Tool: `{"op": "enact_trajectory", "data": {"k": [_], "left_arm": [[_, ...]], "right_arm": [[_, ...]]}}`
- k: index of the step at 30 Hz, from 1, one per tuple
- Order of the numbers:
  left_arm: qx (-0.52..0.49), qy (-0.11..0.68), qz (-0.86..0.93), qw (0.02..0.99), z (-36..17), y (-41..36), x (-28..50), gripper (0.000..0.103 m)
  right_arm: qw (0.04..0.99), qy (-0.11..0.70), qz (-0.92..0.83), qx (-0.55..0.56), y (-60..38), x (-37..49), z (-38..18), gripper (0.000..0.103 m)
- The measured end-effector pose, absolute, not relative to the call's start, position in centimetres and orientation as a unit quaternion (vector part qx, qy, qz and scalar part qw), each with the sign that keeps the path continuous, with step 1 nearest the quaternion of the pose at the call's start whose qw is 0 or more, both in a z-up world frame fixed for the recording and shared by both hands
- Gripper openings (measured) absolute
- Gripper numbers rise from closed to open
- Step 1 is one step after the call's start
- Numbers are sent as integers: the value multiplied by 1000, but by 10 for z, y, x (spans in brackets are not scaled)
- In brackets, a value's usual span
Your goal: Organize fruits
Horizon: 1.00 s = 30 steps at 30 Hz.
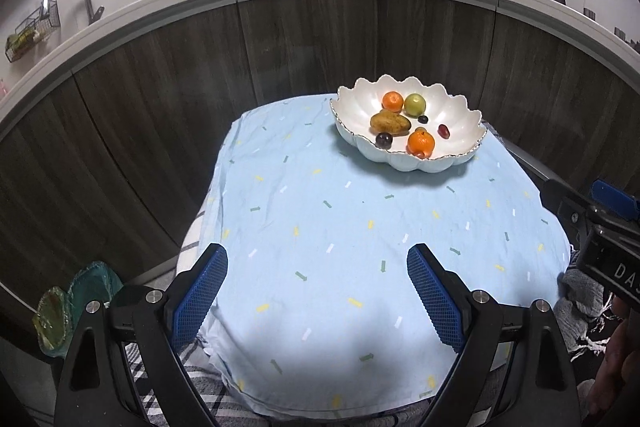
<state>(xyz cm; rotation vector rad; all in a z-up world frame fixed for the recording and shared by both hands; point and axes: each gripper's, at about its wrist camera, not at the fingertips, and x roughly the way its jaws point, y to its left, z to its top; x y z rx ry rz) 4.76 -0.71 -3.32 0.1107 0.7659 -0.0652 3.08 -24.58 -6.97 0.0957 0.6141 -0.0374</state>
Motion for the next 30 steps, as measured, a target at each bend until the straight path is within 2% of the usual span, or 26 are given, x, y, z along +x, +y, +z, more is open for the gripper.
{"op": "enact_trajectory", "data": {"k": [5, 30], "left_arm": [[50, 367, -26, 928, -30, -4, 42, 99], [51, 367, -26, 928, -29, -3, 38, 99]], "right_arm": [[950, 308, -21, 47, -247, 26, -72, 87], [950, 307, -24, 46, -248, 19, -68, 87]]}}
